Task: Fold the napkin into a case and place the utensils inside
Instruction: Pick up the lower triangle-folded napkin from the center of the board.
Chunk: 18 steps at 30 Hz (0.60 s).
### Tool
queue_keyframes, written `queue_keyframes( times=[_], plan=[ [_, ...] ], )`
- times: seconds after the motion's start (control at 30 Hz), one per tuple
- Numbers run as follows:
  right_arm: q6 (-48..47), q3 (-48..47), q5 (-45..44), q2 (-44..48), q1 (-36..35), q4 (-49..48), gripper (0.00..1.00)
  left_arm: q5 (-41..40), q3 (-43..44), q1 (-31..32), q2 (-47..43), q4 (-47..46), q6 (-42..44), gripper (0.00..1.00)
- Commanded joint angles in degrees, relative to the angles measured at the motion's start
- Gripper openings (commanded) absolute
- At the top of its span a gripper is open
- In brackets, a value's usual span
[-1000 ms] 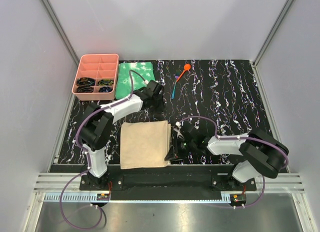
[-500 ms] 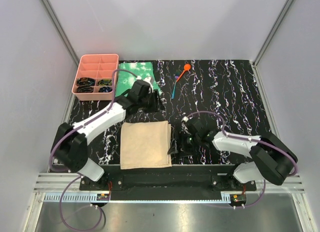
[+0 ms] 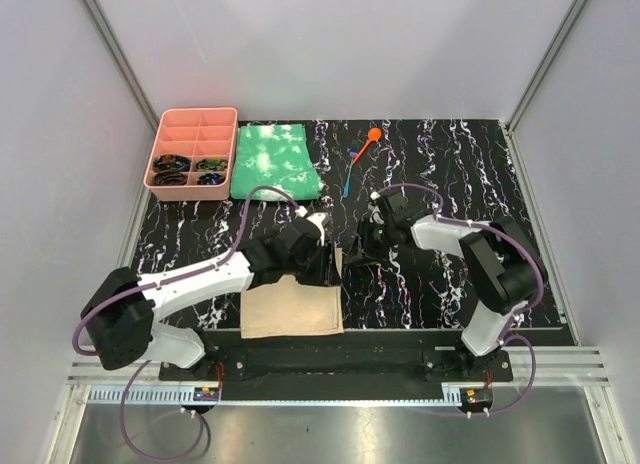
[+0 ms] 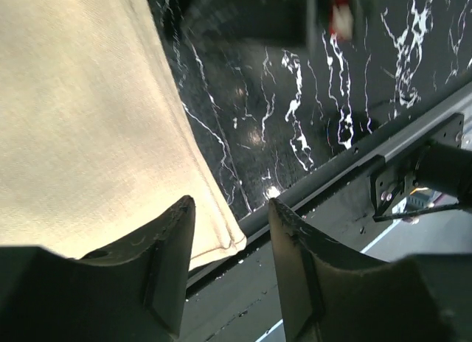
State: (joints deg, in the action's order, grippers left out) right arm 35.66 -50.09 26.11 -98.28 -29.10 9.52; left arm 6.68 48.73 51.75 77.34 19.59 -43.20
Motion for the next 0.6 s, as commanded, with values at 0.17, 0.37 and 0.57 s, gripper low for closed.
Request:
queue_keyframes(
  times=[0.17, 0.37, 0.57],
  plan=[
    [-4.5, -9.3, 4.4, -8.4, 0.3, 0.9, 0.4, -5.0, 0.3, 4.2, 2.5, -1.7, -2.3, 0.47],
    [-4.3, -12.4, 3.2, -10.7, 0.3, 3.0, 0.35, -11.1, 3.0, 9.9, 5.9, 2.9, -4.2, 0.5],
    [-5.2, -13.6, 1.9, -10.1, 0.5, 4.1, 0.27, -13.8, 2.1, 10.4, 2.4, 3.3, -6.1, 0.43]
  ],
)
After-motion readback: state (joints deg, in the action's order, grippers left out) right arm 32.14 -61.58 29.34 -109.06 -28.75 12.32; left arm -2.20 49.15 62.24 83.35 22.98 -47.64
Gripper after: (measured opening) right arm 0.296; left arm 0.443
